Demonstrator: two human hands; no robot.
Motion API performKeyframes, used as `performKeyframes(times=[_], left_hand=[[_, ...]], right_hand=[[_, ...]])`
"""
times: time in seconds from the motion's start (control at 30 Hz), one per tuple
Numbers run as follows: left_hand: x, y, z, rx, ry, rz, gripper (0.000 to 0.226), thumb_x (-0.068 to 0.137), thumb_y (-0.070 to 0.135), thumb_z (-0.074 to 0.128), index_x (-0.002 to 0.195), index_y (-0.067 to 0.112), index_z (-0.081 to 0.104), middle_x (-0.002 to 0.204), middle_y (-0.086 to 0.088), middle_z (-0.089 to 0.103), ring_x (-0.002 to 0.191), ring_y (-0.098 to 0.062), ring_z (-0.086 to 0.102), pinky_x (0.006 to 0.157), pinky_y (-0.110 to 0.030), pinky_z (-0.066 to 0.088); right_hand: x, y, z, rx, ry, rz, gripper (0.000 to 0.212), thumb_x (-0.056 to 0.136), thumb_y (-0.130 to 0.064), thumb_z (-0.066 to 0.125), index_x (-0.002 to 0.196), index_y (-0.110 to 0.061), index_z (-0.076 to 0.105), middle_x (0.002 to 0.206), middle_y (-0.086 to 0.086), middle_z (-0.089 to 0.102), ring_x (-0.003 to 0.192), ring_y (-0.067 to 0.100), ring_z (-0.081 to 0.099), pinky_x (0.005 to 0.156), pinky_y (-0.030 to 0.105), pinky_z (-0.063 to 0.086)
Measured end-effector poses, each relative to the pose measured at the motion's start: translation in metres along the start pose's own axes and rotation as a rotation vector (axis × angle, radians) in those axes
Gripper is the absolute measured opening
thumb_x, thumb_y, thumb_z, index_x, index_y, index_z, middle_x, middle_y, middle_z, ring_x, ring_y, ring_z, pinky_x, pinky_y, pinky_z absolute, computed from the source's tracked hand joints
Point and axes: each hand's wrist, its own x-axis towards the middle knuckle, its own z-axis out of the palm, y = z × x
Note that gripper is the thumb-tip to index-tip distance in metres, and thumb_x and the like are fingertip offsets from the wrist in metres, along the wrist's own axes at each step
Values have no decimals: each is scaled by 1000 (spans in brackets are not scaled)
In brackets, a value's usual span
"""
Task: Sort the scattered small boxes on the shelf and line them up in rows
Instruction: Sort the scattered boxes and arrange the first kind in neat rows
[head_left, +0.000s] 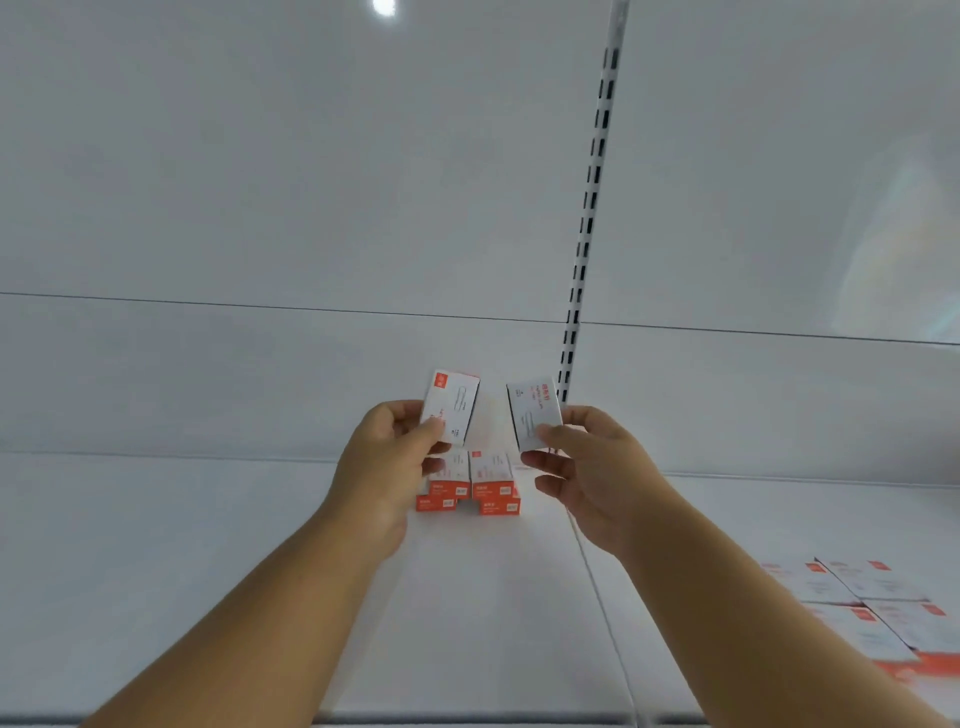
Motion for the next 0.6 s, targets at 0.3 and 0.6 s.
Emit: performKeyframes(times=[0.3,0.6], left_hand=[[-46,26,76,107,-249,91,14,99,22,56,103,33,61,82,8,76,70,-14,73,66,-34,58],[-77,4,190,451,-354,139,24,99,21,56,92,39,69,91,10,68,71,-13,70,62,-23,57]], right_hand=[[-42,-45,-94,-299,138,-287,11,91,-11,65,100,-16,67,87,5,74,69,13,64,65,30,48],[-54,-73,-244,-567,130,-244,12,89,-17,70,100,-19,74,80,3,74,65,13,59,65,30,44]])
